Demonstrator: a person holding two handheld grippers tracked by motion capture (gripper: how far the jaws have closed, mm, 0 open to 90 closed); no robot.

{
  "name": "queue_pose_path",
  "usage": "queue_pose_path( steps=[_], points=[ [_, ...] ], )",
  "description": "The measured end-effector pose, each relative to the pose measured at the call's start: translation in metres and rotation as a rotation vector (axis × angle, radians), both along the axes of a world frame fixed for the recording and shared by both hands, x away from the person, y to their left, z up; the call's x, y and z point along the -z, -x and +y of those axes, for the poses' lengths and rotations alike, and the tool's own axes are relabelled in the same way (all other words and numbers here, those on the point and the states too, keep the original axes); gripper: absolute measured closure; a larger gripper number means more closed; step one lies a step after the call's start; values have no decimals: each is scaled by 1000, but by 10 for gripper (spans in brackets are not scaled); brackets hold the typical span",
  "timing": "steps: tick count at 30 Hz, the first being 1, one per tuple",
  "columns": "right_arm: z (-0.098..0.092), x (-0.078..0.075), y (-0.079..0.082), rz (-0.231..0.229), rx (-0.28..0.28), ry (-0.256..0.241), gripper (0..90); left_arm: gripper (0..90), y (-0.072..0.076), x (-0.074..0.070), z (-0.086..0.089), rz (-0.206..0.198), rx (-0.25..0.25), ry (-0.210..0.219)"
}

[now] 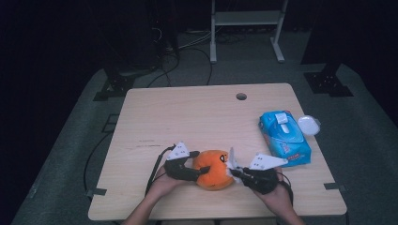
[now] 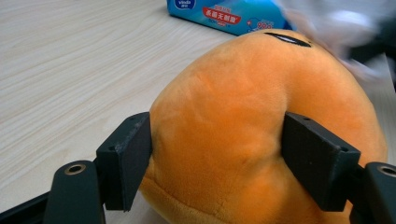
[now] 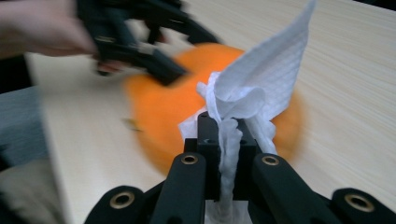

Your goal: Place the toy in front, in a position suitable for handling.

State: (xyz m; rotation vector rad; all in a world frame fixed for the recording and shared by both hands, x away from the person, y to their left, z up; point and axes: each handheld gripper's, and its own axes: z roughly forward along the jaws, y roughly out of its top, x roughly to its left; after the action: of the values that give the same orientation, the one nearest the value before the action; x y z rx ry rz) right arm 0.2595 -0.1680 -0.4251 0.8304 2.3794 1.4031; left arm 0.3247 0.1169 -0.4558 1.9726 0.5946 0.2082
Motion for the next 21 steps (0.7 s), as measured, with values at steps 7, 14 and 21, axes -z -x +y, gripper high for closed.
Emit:
queue_pose_path(
  steps=[7,14,21],
  points=[
    [4,1,-3,-13,-1,38,857,273,3,-1,1,-11,33,12],
    [-16,-1,-14,10,89,-14,857,282,11,-4,-5,-64,101,-5],
    [-5,-5,-8,22,17,-41,853,284,18,-5,-8,-112,121,-21]
  ],
)
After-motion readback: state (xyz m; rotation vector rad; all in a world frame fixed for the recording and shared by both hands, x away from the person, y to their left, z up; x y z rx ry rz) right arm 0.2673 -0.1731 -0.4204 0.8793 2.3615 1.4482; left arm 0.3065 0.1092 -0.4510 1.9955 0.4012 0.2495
